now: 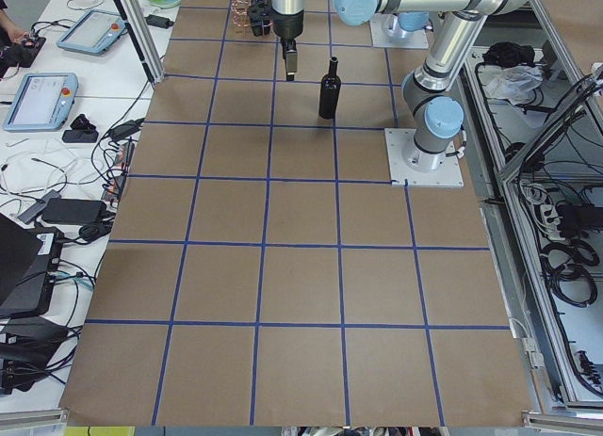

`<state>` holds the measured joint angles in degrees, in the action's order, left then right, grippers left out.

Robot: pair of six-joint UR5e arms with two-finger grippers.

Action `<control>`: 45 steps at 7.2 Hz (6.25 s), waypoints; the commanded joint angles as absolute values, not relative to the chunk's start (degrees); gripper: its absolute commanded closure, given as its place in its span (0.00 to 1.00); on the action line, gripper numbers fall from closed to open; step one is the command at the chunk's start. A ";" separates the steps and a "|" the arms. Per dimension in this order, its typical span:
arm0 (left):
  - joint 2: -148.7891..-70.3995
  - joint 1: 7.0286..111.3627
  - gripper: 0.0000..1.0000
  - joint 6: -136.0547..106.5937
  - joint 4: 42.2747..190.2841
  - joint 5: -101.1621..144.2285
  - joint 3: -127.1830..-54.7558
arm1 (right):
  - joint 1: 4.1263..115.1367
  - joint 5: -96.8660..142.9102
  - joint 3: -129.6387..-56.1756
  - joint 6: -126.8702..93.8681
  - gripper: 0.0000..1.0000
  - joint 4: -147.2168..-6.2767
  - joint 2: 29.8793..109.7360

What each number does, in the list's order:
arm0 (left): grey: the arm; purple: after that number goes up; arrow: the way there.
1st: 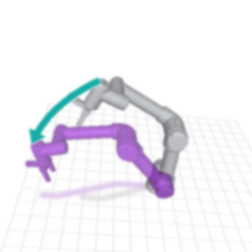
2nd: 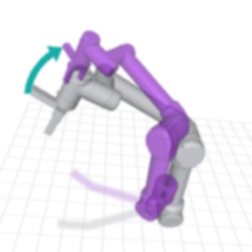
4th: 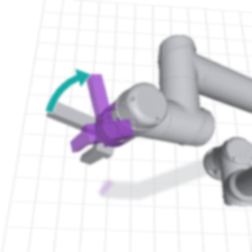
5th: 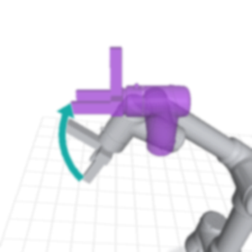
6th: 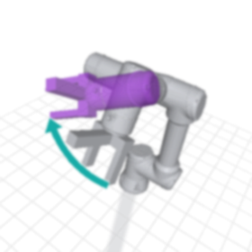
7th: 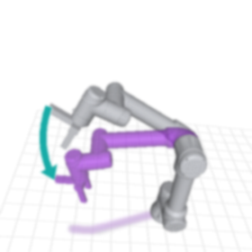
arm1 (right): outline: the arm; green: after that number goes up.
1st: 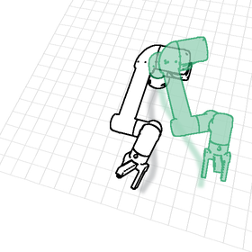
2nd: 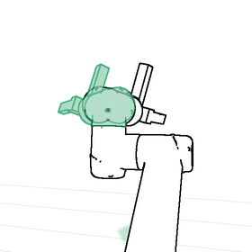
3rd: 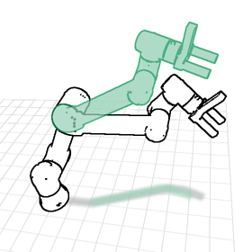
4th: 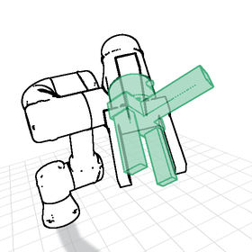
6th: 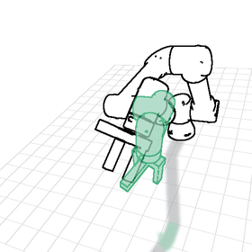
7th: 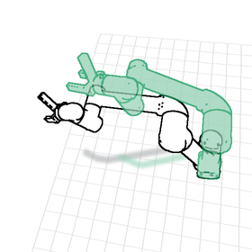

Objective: Place wine into wine basket
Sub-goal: 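Raise the left gripper away from the standing bottle, then reach the right gripper to the standing bottle and grasp its neck, then lift the bottle with the right gripper and carry it toward the copper rack, then tilt the bottle and lower it into the empty rack slot with the right gripper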

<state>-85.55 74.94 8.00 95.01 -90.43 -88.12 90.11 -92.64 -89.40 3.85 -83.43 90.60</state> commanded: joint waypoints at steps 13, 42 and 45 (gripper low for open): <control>-85.78 58.01 0.00 38.14 100.72 -90.44 -87.54 | 134.38 -90.88 -83.58 -39.90 0.00 -102.13 75.33; -88.15 82.87 0.00 2.84 93.88 -91.25 -86.84 | 99.71 -94.22 -81.47 11.78 1.00 -82.99 92.52; -90.96 88.05 0.00 2.55 90.70 -88.59 -85.96 | 88.36 -96.49 -80.95 28.69 1.00 -81.13 95.44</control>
<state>-90.19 85.84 2.93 91.29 -88.91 -86.14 92.42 -95.32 -81.25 22.17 -81.84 94.55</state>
